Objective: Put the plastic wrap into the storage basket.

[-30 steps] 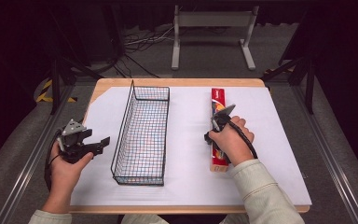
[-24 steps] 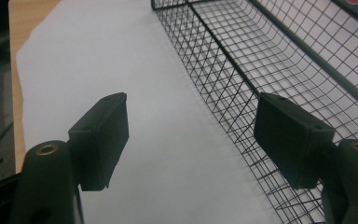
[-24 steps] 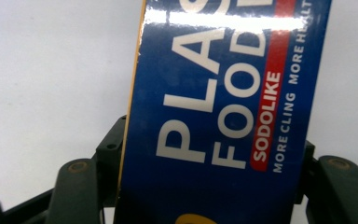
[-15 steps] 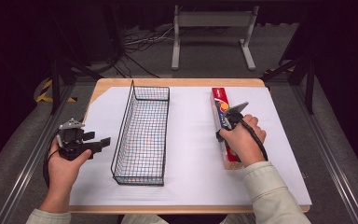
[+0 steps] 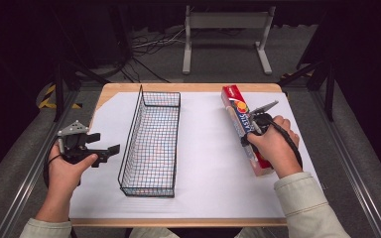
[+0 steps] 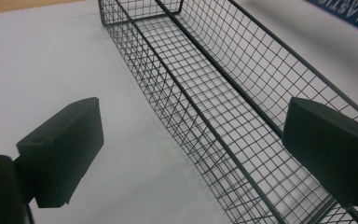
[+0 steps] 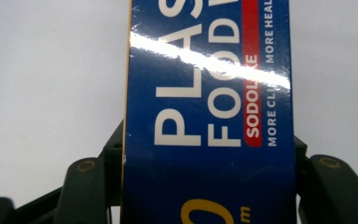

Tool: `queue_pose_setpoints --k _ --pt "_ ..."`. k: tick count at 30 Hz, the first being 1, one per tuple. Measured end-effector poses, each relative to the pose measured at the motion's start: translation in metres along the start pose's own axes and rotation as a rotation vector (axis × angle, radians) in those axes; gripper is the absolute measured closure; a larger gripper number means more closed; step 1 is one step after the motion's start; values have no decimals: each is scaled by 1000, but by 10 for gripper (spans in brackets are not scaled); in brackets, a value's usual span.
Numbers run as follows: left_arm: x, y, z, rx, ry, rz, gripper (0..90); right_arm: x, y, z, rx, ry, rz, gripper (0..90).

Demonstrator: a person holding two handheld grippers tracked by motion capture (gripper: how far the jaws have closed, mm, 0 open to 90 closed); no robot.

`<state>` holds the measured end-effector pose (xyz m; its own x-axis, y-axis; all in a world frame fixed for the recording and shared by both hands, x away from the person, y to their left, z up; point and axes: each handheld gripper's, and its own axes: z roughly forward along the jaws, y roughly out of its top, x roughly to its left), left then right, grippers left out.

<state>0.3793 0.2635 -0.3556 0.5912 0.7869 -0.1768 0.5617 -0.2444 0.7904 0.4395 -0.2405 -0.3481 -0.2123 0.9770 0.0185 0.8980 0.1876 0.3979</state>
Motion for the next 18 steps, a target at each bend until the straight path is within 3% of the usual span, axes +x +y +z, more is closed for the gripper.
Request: queue_pose_setpoints --k 5,8,12,18 --pt "-9 9 2 32 -18 61 77 0 4 -22 -16 29 -61 411" --pt "-13 11 0 4 -8 95 105 1 5 -33 -18 31 -110 411" --pt "-16 19 -3 17 -30 130 110 2 7 -45 -21 58 -165 411" --pt "-26 32 -9 9 -76 167 103 9 9 -65 -27 63 -317 409"
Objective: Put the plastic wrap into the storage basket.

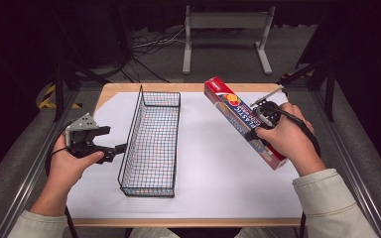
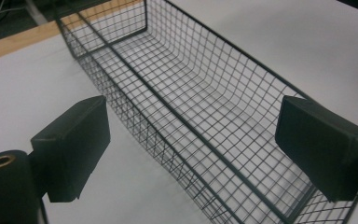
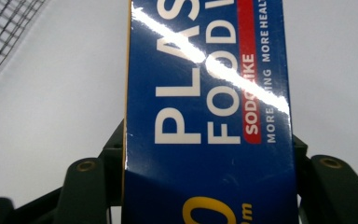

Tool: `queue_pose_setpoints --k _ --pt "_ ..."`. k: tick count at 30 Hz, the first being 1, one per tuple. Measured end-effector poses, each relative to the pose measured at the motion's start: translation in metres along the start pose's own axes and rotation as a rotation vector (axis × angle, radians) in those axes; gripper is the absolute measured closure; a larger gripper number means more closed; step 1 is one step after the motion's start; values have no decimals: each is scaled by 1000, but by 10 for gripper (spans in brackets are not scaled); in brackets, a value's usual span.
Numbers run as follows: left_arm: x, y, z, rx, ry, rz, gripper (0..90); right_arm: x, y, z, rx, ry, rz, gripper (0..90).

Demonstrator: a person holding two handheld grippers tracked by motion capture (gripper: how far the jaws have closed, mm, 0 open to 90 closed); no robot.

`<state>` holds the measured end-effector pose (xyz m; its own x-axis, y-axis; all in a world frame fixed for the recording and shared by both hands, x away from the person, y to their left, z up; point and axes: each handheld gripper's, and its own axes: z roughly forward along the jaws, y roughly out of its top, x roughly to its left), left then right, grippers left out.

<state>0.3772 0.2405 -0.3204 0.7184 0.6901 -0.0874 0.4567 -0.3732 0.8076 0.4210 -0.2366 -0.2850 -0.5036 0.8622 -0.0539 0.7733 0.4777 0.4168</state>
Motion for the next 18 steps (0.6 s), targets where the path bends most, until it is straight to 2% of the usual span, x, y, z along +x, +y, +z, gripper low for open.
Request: queue_pose_setpoints --k 1,4,5,7,9,12,14,16,18 --pt "-2 2 0 1 -1 -6 102 1 1 -2 -2 5 -22 409" --pt "-7 9 1 10 -29 26 104 5 2 -9 -1 34 -71 409" --pt "-8 12 1 14 -32 46 104 6 2 -10 -3 38 -86 409" --pt "-12 17 2 17 -38 61 104 9 4 -13 -9 55 -113 409" --pt "-15 22 2 17 -48 82 103 14 5 -15 -12 54 -174 409" --pt "-19 29 2 20 -59 104 101 18 6 -15 -22 78 -216 409" --pt "-21 34 3 23 -62 135 102 20 7 -16 -35 99 -258 409" --pt "-23 37 3 24 -68 144 101 22 7 -16 -40 106 -277 409" --pt "-25 41 4 28 -77 172 100 24 7 -18 -44 138 -326 409"
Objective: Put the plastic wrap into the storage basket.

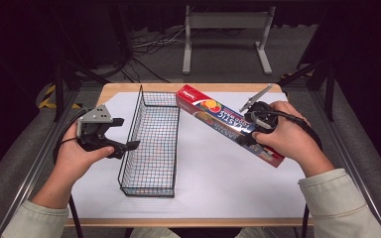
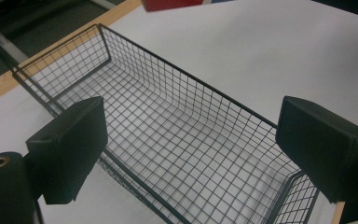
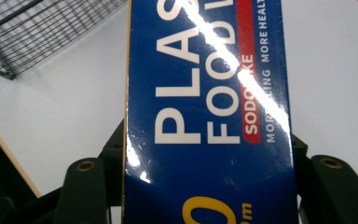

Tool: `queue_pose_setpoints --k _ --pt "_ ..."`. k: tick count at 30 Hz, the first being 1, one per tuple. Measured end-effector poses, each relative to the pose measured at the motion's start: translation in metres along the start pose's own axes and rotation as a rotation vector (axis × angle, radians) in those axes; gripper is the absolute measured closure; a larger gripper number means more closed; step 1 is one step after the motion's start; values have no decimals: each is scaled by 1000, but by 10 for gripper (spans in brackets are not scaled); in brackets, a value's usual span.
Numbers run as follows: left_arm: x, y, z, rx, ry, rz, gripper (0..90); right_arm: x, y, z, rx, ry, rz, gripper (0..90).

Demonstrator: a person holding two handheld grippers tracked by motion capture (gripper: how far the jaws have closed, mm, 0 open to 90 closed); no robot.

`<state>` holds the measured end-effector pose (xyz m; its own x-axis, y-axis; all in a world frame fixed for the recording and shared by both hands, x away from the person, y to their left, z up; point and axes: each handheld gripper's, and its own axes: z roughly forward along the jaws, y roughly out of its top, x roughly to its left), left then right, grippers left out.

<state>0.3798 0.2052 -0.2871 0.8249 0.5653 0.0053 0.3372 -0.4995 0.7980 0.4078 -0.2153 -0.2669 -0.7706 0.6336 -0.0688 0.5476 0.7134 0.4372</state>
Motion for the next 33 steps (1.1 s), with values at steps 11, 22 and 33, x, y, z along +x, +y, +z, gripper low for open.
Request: queue_pose_setpoints --k 11,22,33 --pt "-16 23 7 -2 -30 119 56 17 5 0 9 142 -182 408" --pt "-33 44 17 11 -145 191 46 36 11 -2 49 202 -319 408" --pt "-46 63 38 66 -257 313 55 44 17 0 49 242 -410 407"
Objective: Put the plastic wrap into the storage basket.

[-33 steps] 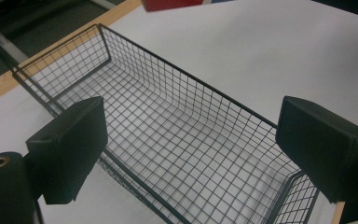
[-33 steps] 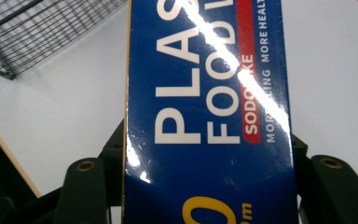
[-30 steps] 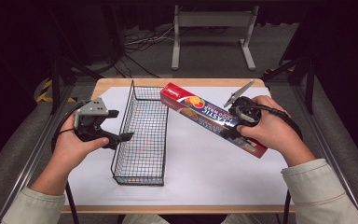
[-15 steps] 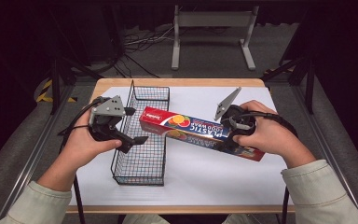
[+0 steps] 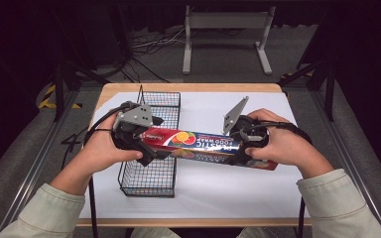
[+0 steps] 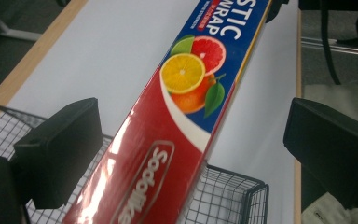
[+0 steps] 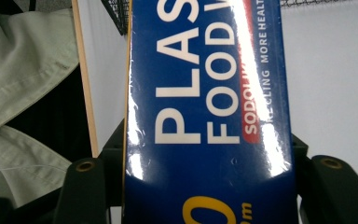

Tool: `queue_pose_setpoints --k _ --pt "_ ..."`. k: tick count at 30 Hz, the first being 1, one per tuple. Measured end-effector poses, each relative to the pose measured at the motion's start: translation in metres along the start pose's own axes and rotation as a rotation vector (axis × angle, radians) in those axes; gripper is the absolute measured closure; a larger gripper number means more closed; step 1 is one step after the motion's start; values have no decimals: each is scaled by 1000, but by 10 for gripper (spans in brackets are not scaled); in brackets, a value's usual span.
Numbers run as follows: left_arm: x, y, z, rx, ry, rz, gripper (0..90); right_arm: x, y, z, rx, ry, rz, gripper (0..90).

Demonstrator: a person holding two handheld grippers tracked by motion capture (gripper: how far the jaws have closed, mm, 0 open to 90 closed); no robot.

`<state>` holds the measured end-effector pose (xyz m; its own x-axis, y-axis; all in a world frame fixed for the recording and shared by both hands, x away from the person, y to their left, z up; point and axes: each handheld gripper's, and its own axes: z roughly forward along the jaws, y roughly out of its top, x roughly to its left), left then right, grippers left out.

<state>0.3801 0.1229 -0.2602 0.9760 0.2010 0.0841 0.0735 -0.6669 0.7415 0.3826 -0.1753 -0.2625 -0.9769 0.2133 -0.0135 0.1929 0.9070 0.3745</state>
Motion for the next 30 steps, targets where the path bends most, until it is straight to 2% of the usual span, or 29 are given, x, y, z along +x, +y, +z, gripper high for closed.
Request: queue_pose_setpoints --k 2,4,7,8,11,13,18,20,22,27,28,30 --pt "0 4 7 47 -17 31 56 0 2 0 1 -3 -20 407" --pt "-2 6 12 84 -22 41 56 0 3 0 3 -3 -25 407" --pt "-4 10 20 123 -33 58 52 2 6 -1 17 -14 -39 407" --pt "-4 10 20 123 -33 58 58 2 6 -1 17 -14 -39 407" --pt "-4 14 24 157 -42 69 58 3 9 0 32 -2 -57 406" --pt "-4 17 26 156 -46 73 59 4 11 0 28 -1 -72 406" --pt "-4 25 34 169 -37 76 68 5 12 -1 25 21 -73 406" --pt "-5 27 37 169 -55 74 78 5 13 -2 18 24 -89 406" --pt "-6 31 43 191 -71 89 83 5 13 -3 18 38 -85 406" --pt "-7 33 51 224 -70 110 99 5 14 -3 13 40 -98 406" --pt "-7 34 55 230 -81 125 101 6 14 -3 20 40 -93 406" --pt "-6 34 57 234 -95 123 114 7 15 -3 26 36 -97 406"
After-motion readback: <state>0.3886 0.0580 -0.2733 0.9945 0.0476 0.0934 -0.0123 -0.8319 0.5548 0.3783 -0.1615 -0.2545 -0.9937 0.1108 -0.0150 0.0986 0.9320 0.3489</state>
